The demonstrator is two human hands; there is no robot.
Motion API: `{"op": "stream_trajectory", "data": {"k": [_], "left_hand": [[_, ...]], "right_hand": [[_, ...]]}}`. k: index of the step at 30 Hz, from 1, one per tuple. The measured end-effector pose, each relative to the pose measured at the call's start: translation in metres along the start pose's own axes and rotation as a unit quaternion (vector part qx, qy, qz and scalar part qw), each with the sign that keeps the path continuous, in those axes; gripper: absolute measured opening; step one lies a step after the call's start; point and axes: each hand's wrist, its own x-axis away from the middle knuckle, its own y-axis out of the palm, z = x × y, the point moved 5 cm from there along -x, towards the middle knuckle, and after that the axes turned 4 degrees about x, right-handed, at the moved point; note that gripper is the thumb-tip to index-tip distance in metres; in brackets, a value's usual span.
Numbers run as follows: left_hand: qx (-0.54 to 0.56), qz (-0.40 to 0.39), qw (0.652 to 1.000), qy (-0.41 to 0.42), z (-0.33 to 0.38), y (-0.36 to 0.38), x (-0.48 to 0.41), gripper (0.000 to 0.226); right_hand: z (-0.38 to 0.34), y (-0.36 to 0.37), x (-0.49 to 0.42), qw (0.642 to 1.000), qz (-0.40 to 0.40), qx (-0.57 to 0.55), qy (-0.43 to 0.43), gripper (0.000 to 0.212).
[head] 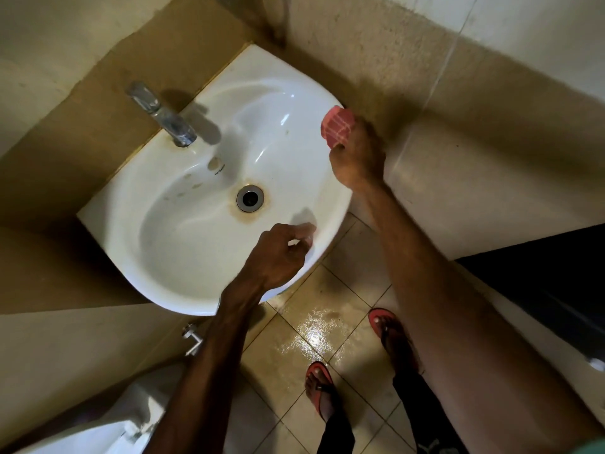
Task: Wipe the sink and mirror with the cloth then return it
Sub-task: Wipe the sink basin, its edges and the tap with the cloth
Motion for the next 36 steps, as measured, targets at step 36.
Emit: {"op": "stream_trajectory", "data": {"k": [36], "left_hand": [[-0.070, 0.031, 0.997, -0.025, -0.015, -0.013, -0.005, 0.024]], "right_hand": [[-0.014, 0.014, 0.081, 0.701, -0.131, 0.474, -0.515, 0.058]]}}
